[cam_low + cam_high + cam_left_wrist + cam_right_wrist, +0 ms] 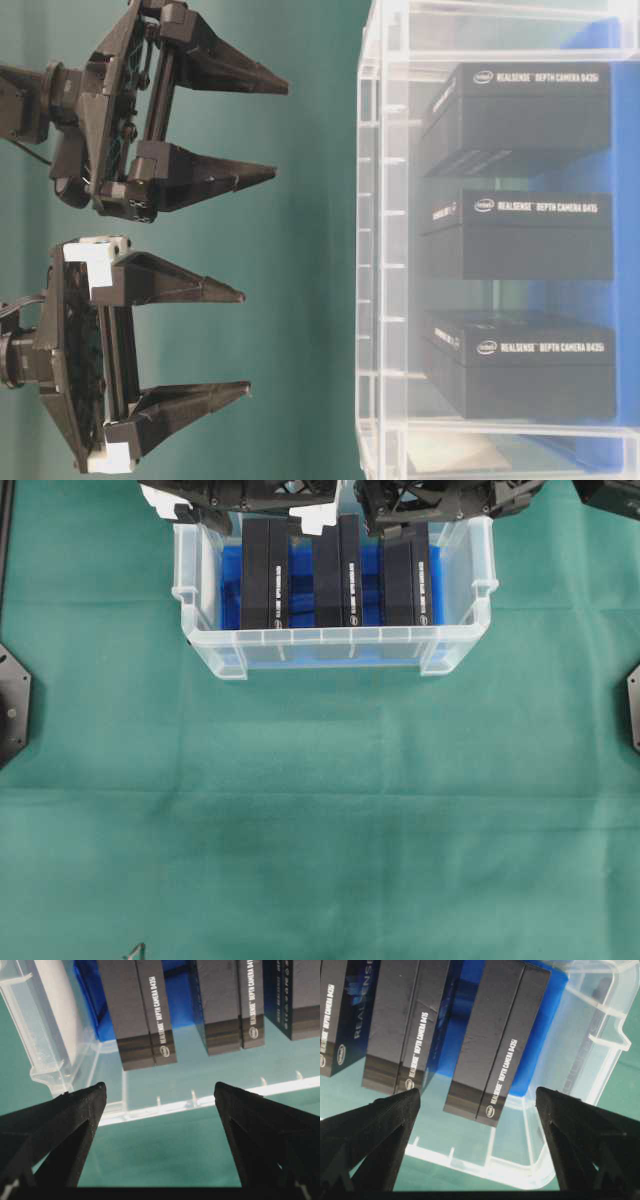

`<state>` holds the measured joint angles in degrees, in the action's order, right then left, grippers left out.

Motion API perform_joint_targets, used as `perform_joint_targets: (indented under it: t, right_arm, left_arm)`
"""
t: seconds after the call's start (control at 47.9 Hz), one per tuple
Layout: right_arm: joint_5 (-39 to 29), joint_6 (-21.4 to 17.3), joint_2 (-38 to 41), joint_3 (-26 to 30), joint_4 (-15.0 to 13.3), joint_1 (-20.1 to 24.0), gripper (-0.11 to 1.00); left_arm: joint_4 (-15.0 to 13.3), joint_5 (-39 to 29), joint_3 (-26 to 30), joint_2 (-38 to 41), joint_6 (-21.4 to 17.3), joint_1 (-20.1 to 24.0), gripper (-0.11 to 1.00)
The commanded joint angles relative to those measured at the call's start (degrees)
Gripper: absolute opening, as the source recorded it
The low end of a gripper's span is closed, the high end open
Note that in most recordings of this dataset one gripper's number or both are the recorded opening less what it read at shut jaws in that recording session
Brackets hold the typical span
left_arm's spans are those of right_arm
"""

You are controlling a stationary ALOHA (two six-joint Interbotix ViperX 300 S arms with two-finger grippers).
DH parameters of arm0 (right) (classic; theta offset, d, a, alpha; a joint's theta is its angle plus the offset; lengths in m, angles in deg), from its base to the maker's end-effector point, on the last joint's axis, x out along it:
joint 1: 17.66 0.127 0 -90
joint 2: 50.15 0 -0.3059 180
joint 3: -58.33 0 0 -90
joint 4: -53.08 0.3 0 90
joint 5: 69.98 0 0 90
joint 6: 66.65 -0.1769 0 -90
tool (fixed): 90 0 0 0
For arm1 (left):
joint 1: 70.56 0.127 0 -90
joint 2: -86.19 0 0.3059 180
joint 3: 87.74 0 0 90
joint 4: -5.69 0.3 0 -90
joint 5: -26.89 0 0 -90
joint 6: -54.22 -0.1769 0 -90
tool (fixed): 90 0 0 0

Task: Take the box out of the case with both arms.
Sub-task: 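Lower both open grippers down around the left and right black box pairs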

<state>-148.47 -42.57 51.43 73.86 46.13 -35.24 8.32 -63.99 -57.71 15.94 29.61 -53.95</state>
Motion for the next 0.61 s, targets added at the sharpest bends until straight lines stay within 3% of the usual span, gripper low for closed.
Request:
perform_joint_targets:
  t: [0.0,0.584]
  right_arm:
    - [0.3,0.1,-0.7,1.2,-0.2,0.3,0.96]
    - [0.3,0.1,-0.7,1.0,-0.3,0.3,0.96]
  left_arm:
    - [0.2,0.2,1.3,-0.9,0.0,-0.1,0.88]
    - [0.5,-0.5,1.1,-0.9,-0.1,-0.1,0.88]
